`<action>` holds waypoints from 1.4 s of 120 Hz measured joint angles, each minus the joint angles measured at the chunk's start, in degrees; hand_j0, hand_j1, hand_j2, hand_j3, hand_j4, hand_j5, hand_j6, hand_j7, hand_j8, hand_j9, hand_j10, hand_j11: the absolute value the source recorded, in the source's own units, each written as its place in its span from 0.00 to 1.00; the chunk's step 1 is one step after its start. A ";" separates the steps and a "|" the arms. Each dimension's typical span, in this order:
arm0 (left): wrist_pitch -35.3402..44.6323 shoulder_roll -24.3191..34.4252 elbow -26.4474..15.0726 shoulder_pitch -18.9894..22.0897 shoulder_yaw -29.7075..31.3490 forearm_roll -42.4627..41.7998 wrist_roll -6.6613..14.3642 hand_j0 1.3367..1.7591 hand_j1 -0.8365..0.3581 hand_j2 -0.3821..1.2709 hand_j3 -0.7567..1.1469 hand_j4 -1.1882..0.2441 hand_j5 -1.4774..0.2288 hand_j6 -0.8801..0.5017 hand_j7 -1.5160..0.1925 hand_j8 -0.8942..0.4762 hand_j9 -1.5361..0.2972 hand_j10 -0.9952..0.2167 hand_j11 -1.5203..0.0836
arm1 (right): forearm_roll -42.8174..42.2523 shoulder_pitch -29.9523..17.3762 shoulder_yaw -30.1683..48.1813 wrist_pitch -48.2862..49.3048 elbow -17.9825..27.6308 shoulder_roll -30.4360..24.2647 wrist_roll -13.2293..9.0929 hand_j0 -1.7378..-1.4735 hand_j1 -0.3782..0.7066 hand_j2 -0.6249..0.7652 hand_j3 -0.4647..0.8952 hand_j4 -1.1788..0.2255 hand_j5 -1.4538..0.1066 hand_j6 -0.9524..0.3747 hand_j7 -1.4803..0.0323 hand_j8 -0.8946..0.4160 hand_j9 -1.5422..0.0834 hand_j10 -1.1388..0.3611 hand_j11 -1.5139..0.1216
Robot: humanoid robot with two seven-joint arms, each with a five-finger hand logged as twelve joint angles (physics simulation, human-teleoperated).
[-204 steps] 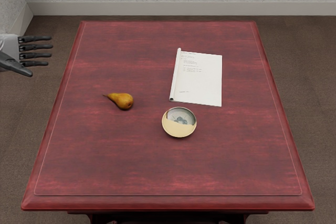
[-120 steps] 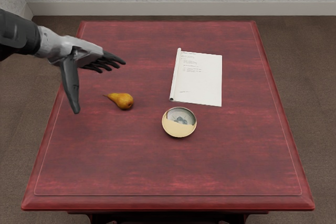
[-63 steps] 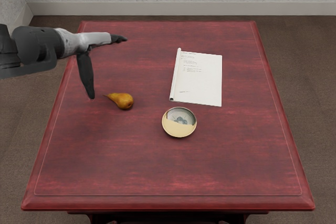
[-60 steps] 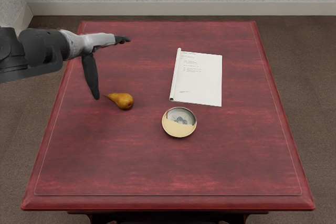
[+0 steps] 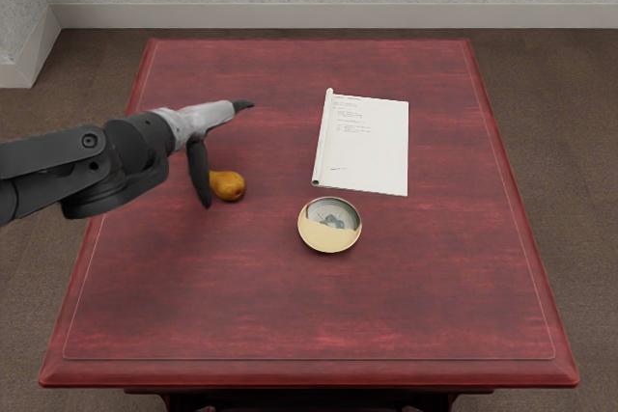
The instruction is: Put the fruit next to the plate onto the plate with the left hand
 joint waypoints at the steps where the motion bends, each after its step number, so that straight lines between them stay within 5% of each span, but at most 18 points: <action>1: 0.12 0.00 0.01 0.04 0.02 0.10 0.00 0.76 0.99 0.23 0.40 0.82 0.86 0.63 0.88 0.64 0.83 0.81 0.94 | 0.00 0.00 0.00 0.00 0.00 0.00 0.00 0.30 0.04 0.45 0.34 0.83 0.92 0.71 0.97 0.67 0.94 0.75 0.91; 84: 6.61 -5.01 7.90 3.69 1.52 1.37 0.00 0.76 0.98 0.23 0.40 0.82 0.86 0.62 0.88 0.64 0.83 0.81 0.94 | 0.00 0.00 0.00 0.00 0.00 0.00 0.00 0.30 0.04 0.45 0.34 0.83 0.92 0.71 0.97 0.67 0.94 0.75 0.91; 168: 11.26 -6.58 8.70 6.25 3.08 2.95 0.00 0.76 0.74 0.26 0.40 0.65 0.68 0.45 0.70 0.47 0.66 0.61 0.75 | 0.00 0.00 0.00 0.00 0.00 0.00 0.00 0.30 0.04 0.45 0.34 0.83 0.92 0.71 0.97 0.67 0.94 0.75 0.91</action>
